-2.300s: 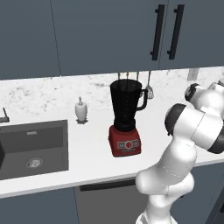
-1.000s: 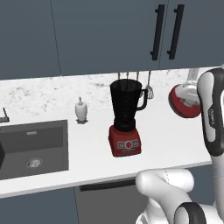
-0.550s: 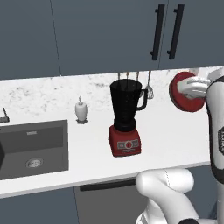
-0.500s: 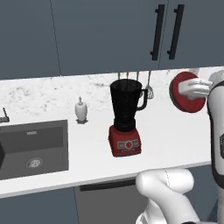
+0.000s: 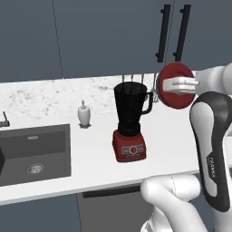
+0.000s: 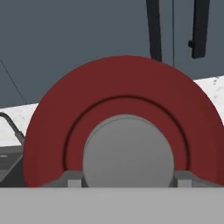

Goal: Close the lid blender by securely placing the lid on top.

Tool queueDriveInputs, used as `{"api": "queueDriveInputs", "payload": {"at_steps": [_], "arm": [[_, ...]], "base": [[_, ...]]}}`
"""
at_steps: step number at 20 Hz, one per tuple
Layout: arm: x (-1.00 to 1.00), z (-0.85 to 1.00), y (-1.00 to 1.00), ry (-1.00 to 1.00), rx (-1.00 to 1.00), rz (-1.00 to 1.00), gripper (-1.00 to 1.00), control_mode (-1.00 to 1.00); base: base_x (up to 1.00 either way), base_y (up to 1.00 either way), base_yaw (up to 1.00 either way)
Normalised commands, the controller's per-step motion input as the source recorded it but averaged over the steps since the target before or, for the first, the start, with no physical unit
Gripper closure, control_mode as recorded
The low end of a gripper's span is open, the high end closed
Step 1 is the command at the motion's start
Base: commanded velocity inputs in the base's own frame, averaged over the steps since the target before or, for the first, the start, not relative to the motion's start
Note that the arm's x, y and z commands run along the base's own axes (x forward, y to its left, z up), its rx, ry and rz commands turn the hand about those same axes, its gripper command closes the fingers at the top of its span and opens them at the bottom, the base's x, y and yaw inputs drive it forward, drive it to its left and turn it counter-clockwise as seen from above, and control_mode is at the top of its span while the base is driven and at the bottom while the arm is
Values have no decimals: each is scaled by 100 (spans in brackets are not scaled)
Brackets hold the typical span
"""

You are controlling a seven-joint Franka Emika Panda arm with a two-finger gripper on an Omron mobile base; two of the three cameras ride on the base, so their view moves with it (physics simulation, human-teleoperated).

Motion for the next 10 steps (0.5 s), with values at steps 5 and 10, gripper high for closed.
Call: {"api": "queueDriveInputs", "payload": {"at_steps": [5, 10], "arm": [[44, 23, 18, 17, -4, 0, 100, -100], [59, 3, 9, 36, -9, 0, 100, -100]], "base": [[0, 0, 0], [0, 0, 0]]}}
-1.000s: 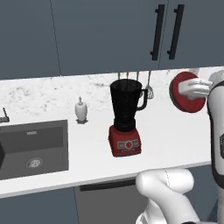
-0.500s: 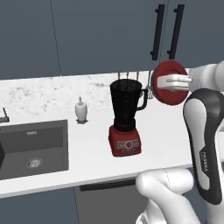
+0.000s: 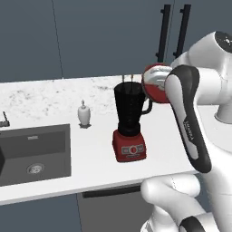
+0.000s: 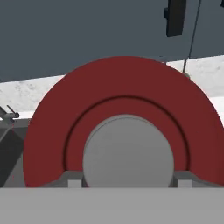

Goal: Close the lid blender by securely placing the lid on top.

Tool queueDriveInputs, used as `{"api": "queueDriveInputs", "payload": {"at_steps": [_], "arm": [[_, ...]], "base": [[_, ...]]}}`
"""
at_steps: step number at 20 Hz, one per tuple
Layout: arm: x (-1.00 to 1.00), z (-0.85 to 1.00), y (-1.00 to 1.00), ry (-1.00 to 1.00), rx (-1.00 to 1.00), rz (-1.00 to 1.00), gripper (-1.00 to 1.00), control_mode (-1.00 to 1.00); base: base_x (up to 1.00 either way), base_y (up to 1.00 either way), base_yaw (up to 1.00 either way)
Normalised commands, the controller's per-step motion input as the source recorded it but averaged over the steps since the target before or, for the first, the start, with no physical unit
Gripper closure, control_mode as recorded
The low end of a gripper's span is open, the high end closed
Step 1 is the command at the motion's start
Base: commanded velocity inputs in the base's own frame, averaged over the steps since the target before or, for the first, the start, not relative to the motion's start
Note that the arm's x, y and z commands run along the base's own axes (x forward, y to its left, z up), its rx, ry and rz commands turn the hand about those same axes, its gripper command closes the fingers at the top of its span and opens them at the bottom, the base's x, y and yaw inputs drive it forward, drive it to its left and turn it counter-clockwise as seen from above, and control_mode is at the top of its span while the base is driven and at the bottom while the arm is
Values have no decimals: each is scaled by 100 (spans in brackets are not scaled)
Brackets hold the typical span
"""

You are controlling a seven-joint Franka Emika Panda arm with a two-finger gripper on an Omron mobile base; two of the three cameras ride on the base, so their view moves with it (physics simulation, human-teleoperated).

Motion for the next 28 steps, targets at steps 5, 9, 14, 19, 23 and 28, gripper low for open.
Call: {"api": "queueDriveInputs", "payload": {"at_steps": [5, 9, 14, 19, 23, 28], "arm": [[29, 0, 6, 28, -11, 0, 100, -100], [28, -8, 7, 28, -14, 0, 100, -100], [34, 0, 3, 26, -14, 0, 100, -100], [22, 0, 1, 14, -12, 0, 100, -100], [-1, -6, 8, 0, -3, 0, 100, -100], [0, -1, 17, -2, 0, 0, 100, -100]], "base": [[0, 0, 0], [0, 0, 0], [0, 0, 0], [0, 0, 0], [0, 0, 0], [0, 0, 0]]}}
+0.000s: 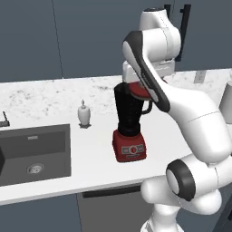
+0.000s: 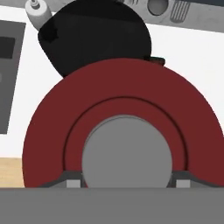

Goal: Close the lid blender by securely placing the lid on top.

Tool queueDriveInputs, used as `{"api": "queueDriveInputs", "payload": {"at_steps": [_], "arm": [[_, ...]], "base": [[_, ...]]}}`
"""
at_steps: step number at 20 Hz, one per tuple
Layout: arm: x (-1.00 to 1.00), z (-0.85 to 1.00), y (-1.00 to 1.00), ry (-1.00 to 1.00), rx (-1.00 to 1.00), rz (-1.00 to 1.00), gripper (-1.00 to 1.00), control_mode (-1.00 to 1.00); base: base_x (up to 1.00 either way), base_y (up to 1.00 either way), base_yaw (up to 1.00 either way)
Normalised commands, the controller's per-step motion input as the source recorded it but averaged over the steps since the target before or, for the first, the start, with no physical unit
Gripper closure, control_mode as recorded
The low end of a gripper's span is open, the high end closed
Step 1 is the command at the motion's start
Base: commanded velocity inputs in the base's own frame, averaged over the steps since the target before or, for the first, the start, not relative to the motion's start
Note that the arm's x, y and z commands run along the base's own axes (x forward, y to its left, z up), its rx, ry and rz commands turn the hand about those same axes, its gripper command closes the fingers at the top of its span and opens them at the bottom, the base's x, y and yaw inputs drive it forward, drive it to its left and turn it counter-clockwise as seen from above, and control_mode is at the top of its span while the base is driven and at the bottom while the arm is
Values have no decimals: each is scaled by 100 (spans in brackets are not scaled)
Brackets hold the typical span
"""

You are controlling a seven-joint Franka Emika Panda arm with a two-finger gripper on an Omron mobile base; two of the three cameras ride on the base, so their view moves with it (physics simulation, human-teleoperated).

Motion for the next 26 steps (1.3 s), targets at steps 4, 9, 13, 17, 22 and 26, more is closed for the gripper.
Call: {"api": "queueDriveInputs", "payload": {"at_steps": [4, 9, 13, 17, 22, 26], "arm": [[20, 0, 20, 0, 0, 0, 100, -100], [35, 3, 31, 0, 0, 0, 100, -100], [35, 2, 30, 0, 0, 0, 100, -100], [33, 0, 14, 0, 0, 0, 100, -100], [31, 0, 0, 0, 0, 0, 100, -100], [38, 0, -1, 0, 0, 0, 100, -100]], "base": [[0, 0, 0], [0, 0, 0], [0, 0, 0], [0, 0, 0], [0, 0, 0], [0, 0, 0]]}}
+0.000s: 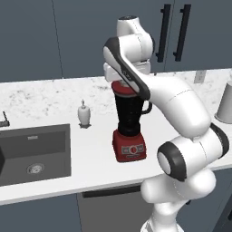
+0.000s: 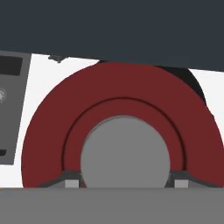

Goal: Close the lid blender by securely placing the lid on top.

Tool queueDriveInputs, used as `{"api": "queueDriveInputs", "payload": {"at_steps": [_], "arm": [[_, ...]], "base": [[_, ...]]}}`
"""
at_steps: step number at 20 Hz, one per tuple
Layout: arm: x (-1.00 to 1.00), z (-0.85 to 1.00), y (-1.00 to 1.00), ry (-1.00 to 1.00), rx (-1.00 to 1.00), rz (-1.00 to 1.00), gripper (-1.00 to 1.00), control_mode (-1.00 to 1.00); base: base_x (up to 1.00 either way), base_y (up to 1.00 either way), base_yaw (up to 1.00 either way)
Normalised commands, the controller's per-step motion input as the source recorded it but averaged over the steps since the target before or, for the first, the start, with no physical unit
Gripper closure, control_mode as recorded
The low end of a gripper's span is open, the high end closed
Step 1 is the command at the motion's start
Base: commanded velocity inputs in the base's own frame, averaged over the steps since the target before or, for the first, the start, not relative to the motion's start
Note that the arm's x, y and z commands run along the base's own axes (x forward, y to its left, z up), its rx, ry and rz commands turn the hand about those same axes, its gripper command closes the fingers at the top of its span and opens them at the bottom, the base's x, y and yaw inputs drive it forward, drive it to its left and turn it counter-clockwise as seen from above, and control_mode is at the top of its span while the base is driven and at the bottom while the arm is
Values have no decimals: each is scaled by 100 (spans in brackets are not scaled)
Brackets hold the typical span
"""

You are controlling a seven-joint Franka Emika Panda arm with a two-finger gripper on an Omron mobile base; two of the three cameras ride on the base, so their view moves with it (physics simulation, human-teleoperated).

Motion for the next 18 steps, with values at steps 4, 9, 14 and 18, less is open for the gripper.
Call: {"api": "queueDriveInputs", "payload": {"at_steps": [4, 9, 14, 18], "arm": [[35, 0, -4, 0, 0, 0, 100, -100], [27, 0, -10, 0, 0, 0, 100, -100], [27, 0, -11, 0, 0, 1, 100, -100], [13, 0, -21, -1, 0, 0, 100, -100]], "base": [[0, 0, 0], [0, 0, 0], [0, 0, 0], [0, 0, 0]]}}
